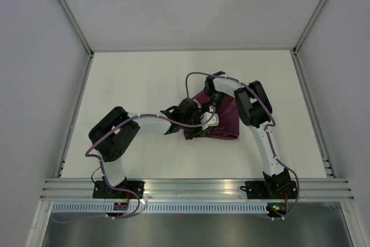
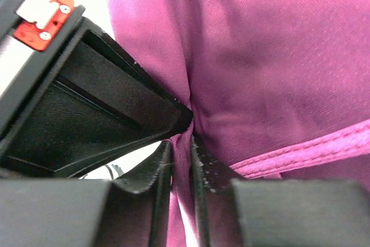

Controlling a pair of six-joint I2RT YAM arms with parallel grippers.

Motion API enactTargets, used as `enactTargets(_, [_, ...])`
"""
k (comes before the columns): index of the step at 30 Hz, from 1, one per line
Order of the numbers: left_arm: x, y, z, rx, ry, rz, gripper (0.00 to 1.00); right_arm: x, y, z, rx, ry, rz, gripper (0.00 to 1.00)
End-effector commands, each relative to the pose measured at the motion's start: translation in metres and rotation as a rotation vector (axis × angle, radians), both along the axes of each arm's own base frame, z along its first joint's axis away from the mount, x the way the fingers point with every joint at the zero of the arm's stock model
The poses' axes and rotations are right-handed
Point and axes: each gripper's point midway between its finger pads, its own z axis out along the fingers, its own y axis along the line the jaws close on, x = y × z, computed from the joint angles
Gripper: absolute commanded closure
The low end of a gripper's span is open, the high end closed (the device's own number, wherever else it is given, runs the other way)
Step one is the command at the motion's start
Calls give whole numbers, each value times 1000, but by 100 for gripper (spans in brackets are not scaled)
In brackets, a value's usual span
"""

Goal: Fold the napkin, place the utensils inside, and roll it up
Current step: Roll the napkin at the center of the board.

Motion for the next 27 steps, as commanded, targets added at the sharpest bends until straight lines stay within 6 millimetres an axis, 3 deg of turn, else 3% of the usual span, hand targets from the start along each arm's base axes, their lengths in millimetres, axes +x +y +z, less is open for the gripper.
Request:
enactTargets(1, [-20,3,-20,47,135,-19,98,28,10,-15,80,-187,54,73])
enactTargets(6, [-24,4,-22,49,219,-23,98,37,17,7,112,-224,21,57])
enactTargets(10, [-23,6,-20,29,260,-13,98,49,20,22,128,-261,-26,50])
enactTargets(20, [-27,7,-18,-15,418,-1,98,83,12,58,191,-321,-205,47])
enactTargets(27, [-26,7,-16,-49,575,23,98,116,-20,112,306,-504,-368,48])
